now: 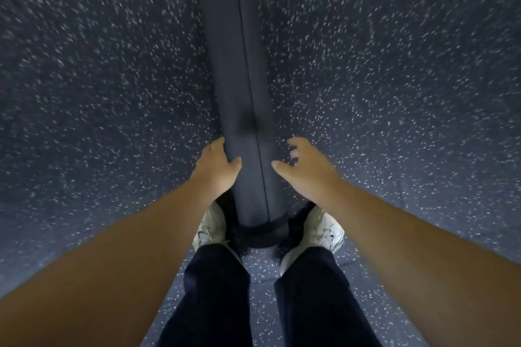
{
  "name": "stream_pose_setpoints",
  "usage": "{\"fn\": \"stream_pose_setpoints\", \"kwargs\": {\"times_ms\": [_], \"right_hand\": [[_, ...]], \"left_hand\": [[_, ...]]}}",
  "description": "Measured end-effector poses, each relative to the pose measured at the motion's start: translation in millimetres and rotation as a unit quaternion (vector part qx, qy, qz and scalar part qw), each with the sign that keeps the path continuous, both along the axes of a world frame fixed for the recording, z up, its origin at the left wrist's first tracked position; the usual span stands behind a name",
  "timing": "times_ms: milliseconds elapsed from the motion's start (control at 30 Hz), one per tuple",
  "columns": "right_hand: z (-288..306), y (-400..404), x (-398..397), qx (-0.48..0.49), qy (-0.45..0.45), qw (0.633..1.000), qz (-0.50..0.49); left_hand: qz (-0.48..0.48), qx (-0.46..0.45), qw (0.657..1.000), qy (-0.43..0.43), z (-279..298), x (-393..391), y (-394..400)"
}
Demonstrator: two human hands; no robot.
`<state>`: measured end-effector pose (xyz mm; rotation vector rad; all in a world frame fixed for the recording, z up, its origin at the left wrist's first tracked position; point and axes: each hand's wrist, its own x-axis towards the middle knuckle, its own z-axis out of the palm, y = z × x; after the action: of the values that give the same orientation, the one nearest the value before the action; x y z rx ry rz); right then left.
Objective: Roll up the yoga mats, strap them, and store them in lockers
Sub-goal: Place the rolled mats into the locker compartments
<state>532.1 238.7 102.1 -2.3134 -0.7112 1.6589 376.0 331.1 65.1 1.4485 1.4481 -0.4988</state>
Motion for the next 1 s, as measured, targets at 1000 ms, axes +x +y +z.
{"fn": "stream_pose_setpoints", "kwargs": {"times_ms": [1000], "right_hand": [[154.8, 68.2, 47.3, 0.153, -0.009, 0.983, -0.097]], "left_hand": [[0.135, 0.045, 0.942, -0.304, 166.3, 64.0, 67.2]]}}
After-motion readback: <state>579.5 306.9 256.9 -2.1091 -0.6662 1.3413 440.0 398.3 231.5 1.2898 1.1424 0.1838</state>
